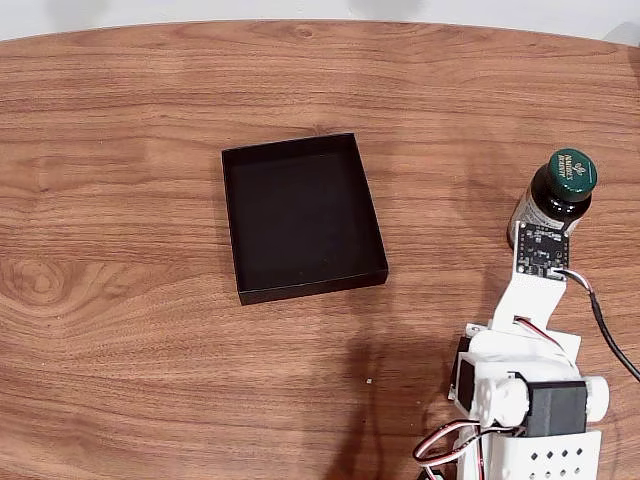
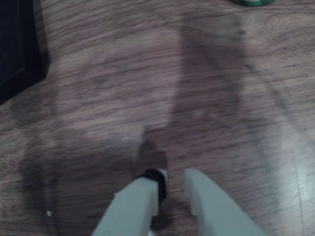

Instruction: Pick up the pill bottle and place it in the black box.

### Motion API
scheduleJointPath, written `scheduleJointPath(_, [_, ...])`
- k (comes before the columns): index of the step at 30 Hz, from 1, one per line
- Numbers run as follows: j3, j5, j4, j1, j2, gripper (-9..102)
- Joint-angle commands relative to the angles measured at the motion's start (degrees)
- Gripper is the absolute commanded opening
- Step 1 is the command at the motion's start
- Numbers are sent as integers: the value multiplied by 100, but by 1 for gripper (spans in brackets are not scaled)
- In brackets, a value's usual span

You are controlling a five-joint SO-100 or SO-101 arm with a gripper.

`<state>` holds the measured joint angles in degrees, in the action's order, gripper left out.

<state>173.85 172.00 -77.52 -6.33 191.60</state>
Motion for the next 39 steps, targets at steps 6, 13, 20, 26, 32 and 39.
scheduleJointPath(6, [-26, -79, -888, 0, -35, 0])
scheduleJointPath(13, [-26, -114, -896, 97, -35, 0])
scheduleJointPath(20, [-26, -141, -896, 211, -35, 1])
scheduleJointPath(26, [-26, 1002, -633, -545, -44, 1])
scheduleJointPath(32, [-26, 1811, 659, -1169, -53, 3])
scheduleJointPath(39, [-26, 1099, 2760, -1740, -141, 18])
